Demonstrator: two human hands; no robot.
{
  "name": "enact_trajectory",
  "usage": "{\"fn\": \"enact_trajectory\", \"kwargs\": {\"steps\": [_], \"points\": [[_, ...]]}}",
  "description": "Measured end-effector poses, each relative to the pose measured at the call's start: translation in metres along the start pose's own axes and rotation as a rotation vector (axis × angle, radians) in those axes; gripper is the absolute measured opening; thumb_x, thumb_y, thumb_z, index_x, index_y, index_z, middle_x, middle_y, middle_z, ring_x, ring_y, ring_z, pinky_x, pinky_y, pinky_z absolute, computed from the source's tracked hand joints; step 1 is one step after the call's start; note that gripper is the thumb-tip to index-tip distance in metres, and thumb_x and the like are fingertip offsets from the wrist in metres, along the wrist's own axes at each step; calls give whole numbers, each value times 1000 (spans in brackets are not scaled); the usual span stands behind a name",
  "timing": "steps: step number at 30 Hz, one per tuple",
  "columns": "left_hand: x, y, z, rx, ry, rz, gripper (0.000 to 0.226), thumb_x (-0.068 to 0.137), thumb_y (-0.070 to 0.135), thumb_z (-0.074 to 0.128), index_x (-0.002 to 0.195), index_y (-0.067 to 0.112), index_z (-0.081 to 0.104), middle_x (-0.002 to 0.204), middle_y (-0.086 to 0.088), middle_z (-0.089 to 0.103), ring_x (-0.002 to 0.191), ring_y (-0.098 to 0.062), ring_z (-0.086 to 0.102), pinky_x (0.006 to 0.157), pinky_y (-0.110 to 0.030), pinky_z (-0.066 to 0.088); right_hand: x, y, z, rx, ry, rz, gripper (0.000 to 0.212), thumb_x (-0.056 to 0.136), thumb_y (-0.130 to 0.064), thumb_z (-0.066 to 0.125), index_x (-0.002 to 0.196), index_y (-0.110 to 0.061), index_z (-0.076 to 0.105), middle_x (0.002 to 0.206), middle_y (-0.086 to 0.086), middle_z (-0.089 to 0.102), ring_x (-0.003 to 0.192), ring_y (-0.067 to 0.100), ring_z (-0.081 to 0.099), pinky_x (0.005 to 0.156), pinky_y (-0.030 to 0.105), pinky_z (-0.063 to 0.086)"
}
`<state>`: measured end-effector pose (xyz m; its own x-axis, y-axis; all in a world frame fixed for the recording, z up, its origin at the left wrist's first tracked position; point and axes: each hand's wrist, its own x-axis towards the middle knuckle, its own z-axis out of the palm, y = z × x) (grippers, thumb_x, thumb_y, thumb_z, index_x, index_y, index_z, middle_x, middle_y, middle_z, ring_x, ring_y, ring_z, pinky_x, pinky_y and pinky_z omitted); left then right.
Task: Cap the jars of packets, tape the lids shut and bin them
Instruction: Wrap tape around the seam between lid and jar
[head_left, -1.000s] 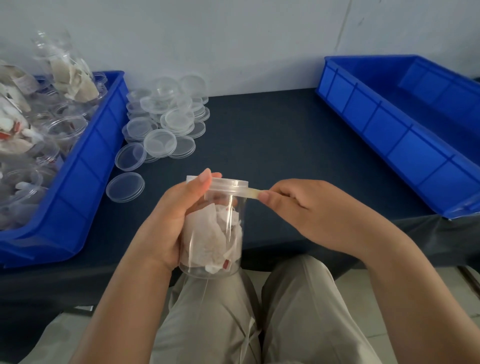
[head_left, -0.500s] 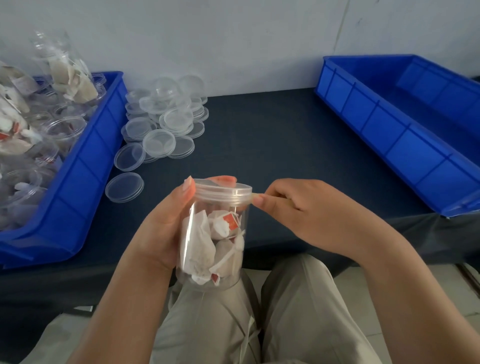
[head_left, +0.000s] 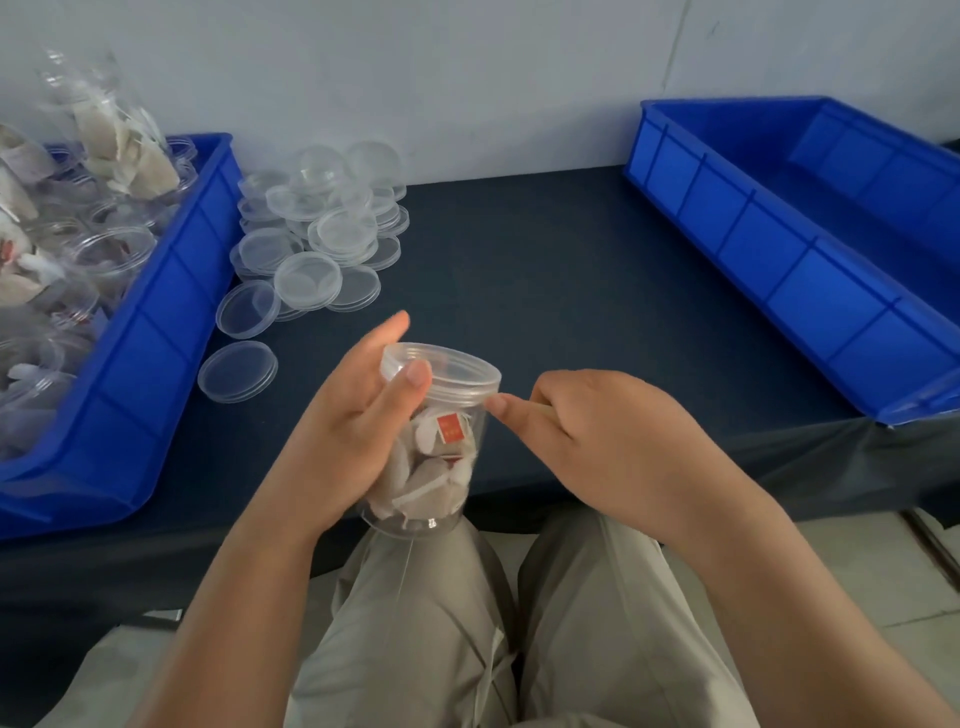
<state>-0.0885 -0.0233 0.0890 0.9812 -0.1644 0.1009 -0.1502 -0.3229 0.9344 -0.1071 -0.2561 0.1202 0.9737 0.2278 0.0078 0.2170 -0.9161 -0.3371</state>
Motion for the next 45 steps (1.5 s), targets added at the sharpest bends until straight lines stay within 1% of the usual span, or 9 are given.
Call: {"fn": "enact_trajectory", "kwargs": {"steps": [2,7,13,20,24,30,37,42,45], "points": [[-2,5,4,5,23,-11,93,80,79,56,162,45,31,128,59,44,122,31,44,88,5,39,0,-2,3,-22,3,7,70,101,-79,18,80,-22,53,71,-5,57,64,15,57,62,38,53],[-6,6,14,81,145,25,93,58,74,79,141,50,47,124,37,59,119,11,58,86,-2,46,0,-5,8,-45,35,10,67,101,-78,20,83,-23,53,73,-7,56,65,14,56,58,34,47],[-5,0,9,-46,167,46,76,68,62,82,138,47,57,128,22,68,120,-2,67,92,-25,57,-4,-3,7,204,-13,-105,45,102,-71,27,140,-48,34,110,-11,65,92,11,63,82,35,55],[-3,-10,5,-253,128,-43,69,69,53,84,134,39,66,128,4,73,119,-22,72,96,-45,60,-7,3,-2,376,-104,-154,21,108,-57,34,130,-59,38,90,-15,58,84,-3,57,63,19,40],[-3,-15,5,-262,71,-40,64,69,52,82,131,44,68,130,3,72,121,-25,71,99,-51,58,-4,5,-5,261,-161,-168,27,109,-56,30,130,-57,47,105,-19,58,96,0,58,76,13,42],[-1,-17,-1,-231,27,27,66,72,51,83,135,40,65,132,-3,70,122,-32,69,98,-57,57,-7,2,0,290,1,-169,29,109,-51,35,118,-45,62,89,-13,61,94,4,57,78,32,51],[1,-23,0,-269,72,50,63,72,45,84,132,43,66,129,-2,72,119,-30,71,86,-39,61,-7,5,11,289,12,-162,31,109,-51,34,120,-45,62,90,-14,61,97,4,57,76,28,50],[0,-27,3,-292,6,36,64,71,45,82,133,37,66,127,-5,72,119,-32,70,92,-48,59,-3,7,15,219,21,-150,35,107,-56,30,122,-48,60,94,-16,61,93,4,59,75,28,52],[-1,-28,5,-119,20,60,70,67,50,82,134,36,63,126,7,72,118,-21,70,93,-39,58,2,8,22,131,73,-120,31,108,-55,32,119,-49,60,91,-16,58,85,6,58,70,31,53]]}}
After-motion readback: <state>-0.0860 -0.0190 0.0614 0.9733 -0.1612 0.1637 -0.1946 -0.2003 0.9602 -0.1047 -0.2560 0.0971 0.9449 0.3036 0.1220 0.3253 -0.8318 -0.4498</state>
